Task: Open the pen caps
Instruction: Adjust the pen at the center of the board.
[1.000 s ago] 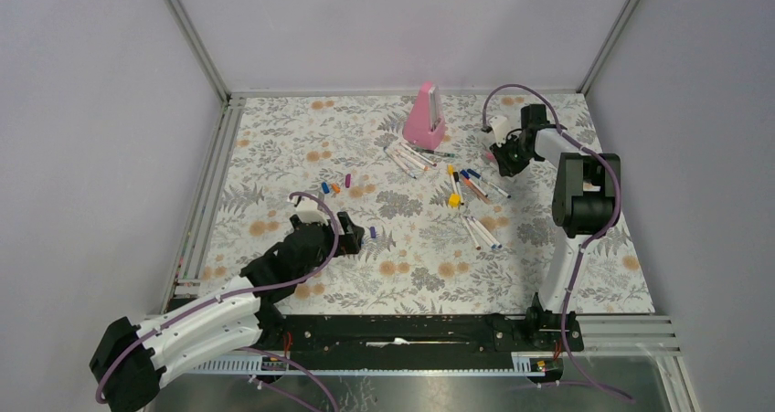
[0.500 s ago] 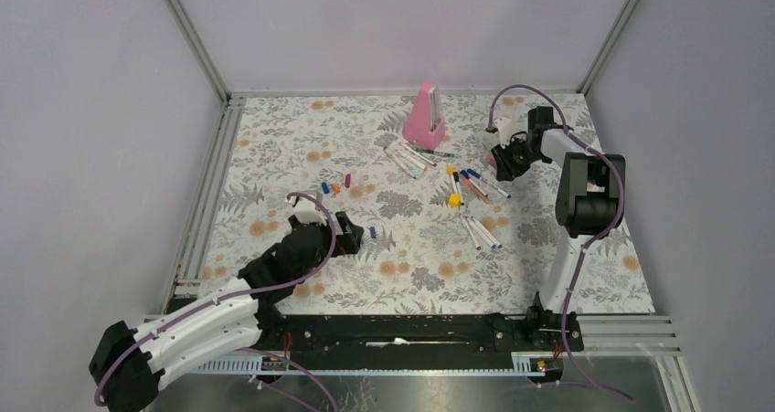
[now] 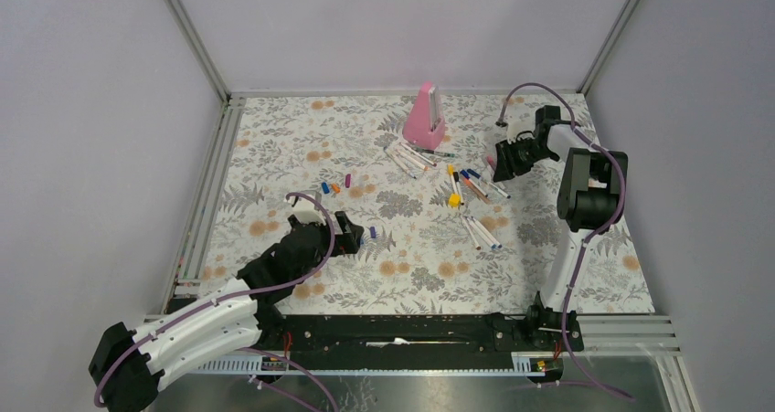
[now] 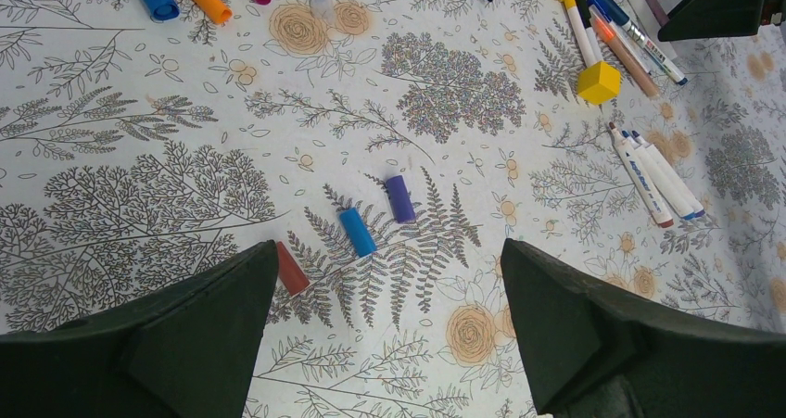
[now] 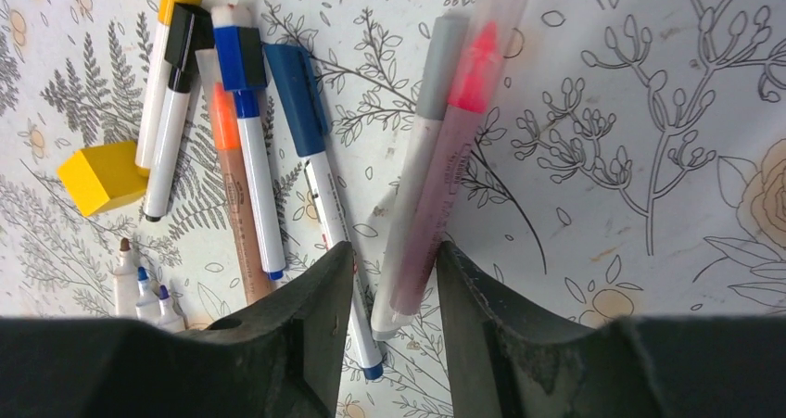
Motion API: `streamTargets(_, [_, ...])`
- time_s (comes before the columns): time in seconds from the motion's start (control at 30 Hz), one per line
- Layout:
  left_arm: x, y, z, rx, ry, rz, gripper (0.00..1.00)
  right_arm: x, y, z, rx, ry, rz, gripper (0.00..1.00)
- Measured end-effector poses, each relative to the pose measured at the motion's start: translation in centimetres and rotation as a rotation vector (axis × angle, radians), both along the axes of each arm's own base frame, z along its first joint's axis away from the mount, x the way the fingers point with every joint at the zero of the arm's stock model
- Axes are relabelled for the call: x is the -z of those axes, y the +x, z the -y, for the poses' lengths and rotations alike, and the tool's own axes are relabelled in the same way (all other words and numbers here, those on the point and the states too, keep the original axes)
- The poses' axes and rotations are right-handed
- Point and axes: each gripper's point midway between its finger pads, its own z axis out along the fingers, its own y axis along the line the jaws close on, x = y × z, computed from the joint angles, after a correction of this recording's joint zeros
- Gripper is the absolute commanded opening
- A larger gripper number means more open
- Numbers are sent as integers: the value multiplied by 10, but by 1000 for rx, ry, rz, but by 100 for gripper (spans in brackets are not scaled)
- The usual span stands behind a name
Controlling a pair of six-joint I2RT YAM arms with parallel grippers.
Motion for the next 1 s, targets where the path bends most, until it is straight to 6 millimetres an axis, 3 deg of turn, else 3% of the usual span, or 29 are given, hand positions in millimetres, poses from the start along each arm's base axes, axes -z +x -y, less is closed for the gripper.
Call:
streamTargets(0.3, [4,0,1,1,9,-12,99,-2,5,2,87,82,-53,48])
streamTargets(0.77, [5,0,2,5,7,-20,99,0,10,10,125,76,-65,34])
streamTargets(1.0, [7,-1,3,8,11,-26,99,2,10,9,119,64,-65,33])
